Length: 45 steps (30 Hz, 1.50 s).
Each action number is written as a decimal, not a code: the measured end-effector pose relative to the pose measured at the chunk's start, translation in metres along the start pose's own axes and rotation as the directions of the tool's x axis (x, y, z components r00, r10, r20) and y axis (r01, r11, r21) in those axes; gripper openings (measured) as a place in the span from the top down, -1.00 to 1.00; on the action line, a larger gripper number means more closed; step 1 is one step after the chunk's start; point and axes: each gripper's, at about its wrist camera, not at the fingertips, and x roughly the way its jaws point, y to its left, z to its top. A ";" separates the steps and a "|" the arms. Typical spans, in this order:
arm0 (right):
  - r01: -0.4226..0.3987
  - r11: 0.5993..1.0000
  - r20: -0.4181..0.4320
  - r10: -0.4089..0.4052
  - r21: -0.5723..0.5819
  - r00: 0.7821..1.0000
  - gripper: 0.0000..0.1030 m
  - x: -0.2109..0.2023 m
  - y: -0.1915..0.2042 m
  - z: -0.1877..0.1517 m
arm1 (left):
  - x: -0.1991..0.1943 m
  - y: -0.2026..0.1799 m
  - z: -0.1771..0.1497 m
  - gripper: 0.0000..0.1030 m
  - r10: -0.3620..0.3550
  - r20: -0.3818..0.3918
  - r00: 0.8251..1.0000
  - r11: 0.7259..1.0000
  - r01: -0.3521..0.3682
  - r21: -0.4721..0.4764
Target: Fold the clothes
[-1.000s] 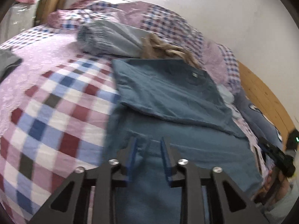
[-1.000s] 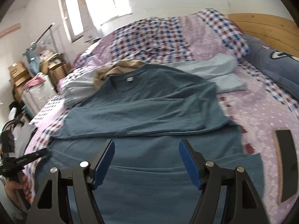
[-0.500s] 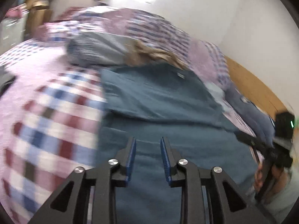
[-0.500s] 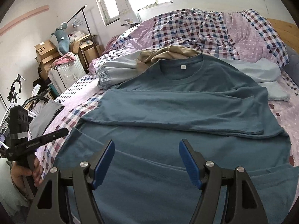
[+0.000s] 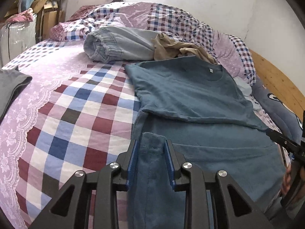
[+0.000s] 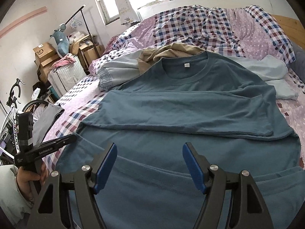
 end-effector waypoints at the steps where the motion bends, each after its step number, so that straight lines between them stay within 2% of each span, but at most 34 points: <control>1: 0.002 1.000 -0.001 -0.002 0.003 1.000 -0.45 0.000 -0.001 0.000 | 0.001 0.000 0.001 0.58 0.000 0.001 1.000 1.000 0.000 -0.005; 3: 0.007 1.000 -0.003 -0.007 0.008 1.000 -0.45 0.000 -0.002 0.000 | 0.000 -0.001 0.001 0.78 0.000 0.009 1.000 1.000 0.000 -0.003; 4: 0.010 1.000 -0.004 -0.010 0.010 1.000 -0.45 0.001 -0.002 0.000 | -0.001 -0.002 0.001 0.93 0.003 0.013 1.000 1.000 -0.003 -0.001; 7: 0.012 1.000 -0.002 -0.012 0.006 1.000 -0.45 0.001 -0.002 0.000 | -0.006 -0.008 0.001 0.93 0.014 0.038 0.999 1.000 -0.015 0.025; 12: 0.005 1.000 -0.002 -0.005 0.002 1.000 -0.45 0.001 -0.001 0.000 | -0.023 -0.025 0.000 0.93 -0.070 0.091 0.993 0.995 0.064 0.077; 18: -0.010 0.999 0.010 0.009 0.049 1.000 -0.45 -0.007 -0.014 0.000 | -0.021 -0.014 0.003 0.94 -0.060 0.080 0.995 0.998 0.058 0.026; 24: 0.101 0.994 0.097 -0.105 0.048 0.990 -0.45 -0.061 -0.065 0.009 | -0.031 0.002 0.008 0.94 -0.082 0.116 0.990 0.994 0.089 -0.057; 28: 0.238 0.954 0.146 -0.265 0.181 0.953 -0.45 -0.109 -0.128 0.000 | -0.033 -0.004 0.007 0.94 -0.093 0.116 0.989 0.994 0.098 -0.044; 30: 0.273 0.917 0.179 -0.333 0.291 0.926 -0.45 -0.140 -0.166 -0.012 | -0.034 -0.006 0.008 0.94 -0.099 0.117 0.988 0.993 0.105 -0.046; 32: 0.282 0.892 0.191 -0.364 0.353 0.912 -0.45 -0.159 -0.188 -0.024 | -0.034 -0.008 0.010 0.94 -0.103 0.116 0.988 0.992 0.110 -0.057; 34: 0.282 0.884 0.172 -0.364 0.372 0.915 -0.45 -0.165 -0.201 -0.030 | -0.033 -0.010 0.011 0.94 -0.096 0.111 0.989 0.993 0.103 -0.062; 37: 0.288 0.887 0.111 -0.348 0.361 0.931 -0.34 -0.161 -0.213 -0.038 | -0.031 -0.010 0.011 0.94 -0.082 0.099 0.992 0.993 0.090 -0.078; 39: 0.293 0.896 0.056 -0.329 0.333 0.943 -0.24 -0.151 -0.218 -0.041 | -0.029 -0.010 0.011 0.94 -0.078 0.095 0.992 0.992 0.086 -0.093; 43: 0.307 0.896 -0.037 -0.312 0.322 0.949 0.06 -0.131 -0.231 -0.051 | -0.029 -0.011 0.010 0.94 -0.059 0.089 0.994 0.992 0.069 -0.108; 45: 0.298 0.898 -0.055 -0.297 0.322 0.953 0.08 -0.125 -0.235 -0.056 | -0.028 -0.010 0.009 0.94 -0.055 0.085 0.995 0.991 0.065 -0.113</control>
